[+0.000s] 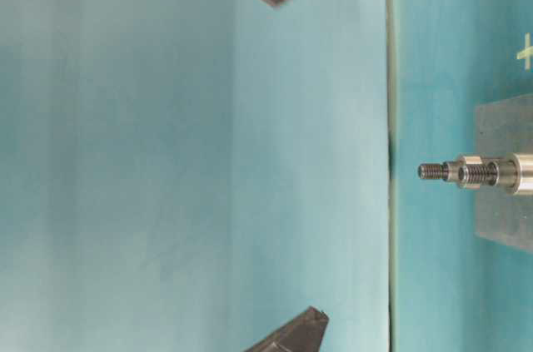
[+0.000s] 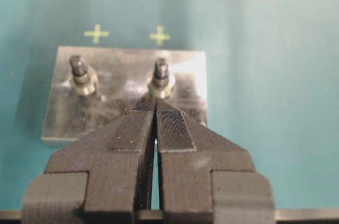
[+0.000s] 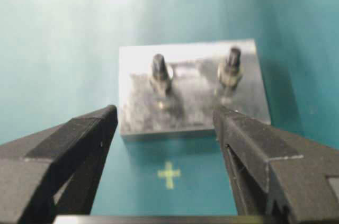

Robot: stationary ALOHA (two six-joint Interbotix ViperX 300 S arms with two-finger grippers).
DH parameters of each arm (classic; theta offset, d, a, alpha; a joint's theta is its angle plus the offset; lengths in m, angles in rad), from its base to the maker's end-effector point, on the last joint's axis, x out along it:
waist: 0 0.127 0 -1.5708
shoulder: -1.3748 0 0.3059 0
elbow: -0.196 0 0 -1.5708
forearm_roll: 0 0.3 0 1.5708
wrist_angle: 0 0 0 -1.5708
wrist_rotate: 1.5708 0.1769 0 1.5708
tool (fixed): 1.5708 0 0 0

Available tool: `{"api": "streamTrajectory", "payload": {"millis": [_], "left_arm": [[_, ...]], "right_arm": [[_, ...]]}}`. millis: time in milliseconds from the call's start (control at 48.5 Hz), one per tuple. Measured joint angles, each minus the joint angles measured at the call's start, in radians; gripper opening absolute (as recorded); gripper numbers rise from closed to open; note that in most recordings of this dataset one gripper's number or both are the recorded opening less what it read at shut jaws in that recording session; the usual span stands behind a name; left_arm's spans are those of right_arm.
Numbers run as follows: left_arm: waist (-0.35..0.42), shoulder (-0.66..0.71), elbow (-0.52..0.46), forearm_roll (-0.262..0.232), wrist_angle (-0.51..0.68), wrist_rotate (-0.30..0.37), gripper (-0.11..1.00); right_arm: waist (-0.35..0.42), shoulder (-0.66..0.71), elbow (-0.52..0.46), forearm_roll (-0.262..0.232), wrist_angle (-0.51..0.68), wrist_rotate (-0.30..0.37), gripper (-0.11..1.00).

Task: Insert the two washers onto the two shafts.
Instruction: 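Open the right gripper and lift it away from the shaft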

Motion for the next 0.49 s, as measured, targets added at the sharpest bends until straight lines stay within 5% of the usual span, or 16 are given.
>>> {"api": "streamTrajectory", "payload": {"millis": [495], "left_arm": [[0.0,-0.008,0.06,0.0,-0.072,0.025,0.0]], "right_arm": [[0.014,-0.087,0.186,0.0,-0.19,0.092,0.8]]}}
